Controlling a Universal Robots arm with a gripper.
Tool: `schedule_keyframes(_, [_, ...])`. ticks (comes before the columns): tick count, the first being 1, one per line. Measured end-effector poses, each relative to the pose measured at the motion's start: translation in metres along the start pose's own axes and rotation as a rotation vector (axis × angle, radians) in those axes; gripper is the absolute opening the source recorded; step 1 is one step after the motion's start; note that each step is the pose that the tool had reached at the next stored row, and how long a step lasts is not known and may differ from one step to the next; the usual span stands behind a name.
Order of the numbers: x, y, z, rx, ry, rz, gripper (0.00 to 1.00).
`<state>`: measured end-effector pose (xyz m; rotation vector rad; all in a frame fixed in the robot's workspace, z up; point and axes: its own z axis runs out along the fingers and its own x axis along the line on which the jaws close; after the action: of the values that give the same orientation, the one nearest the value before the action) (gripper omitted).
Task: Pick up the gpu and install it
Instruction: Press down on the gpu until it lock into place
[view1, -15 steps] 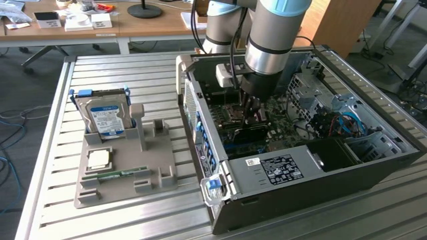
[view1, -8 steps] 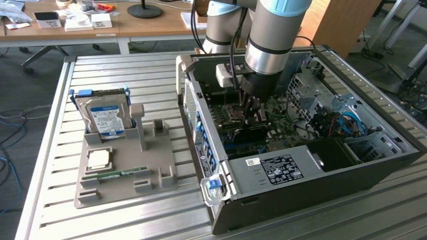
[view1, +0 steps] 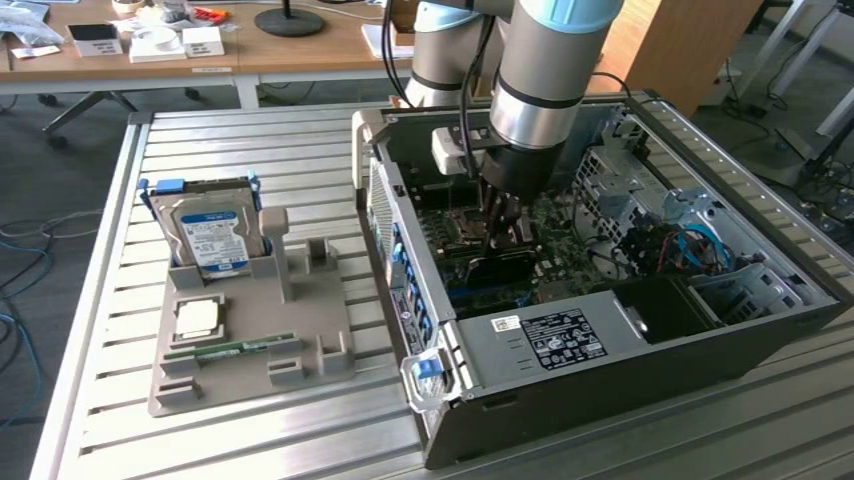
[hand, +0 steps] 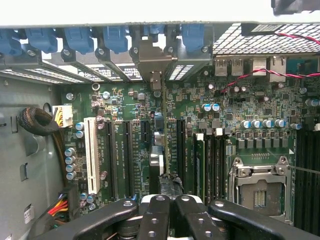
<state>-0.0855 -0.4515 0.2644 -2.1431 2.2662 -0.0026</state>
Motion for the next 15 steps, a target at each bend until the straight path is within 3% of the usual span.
schedule_keyframes(15, [0.0000,0.0000,0.0005,0.0000,0.0000,0.000,0.11])
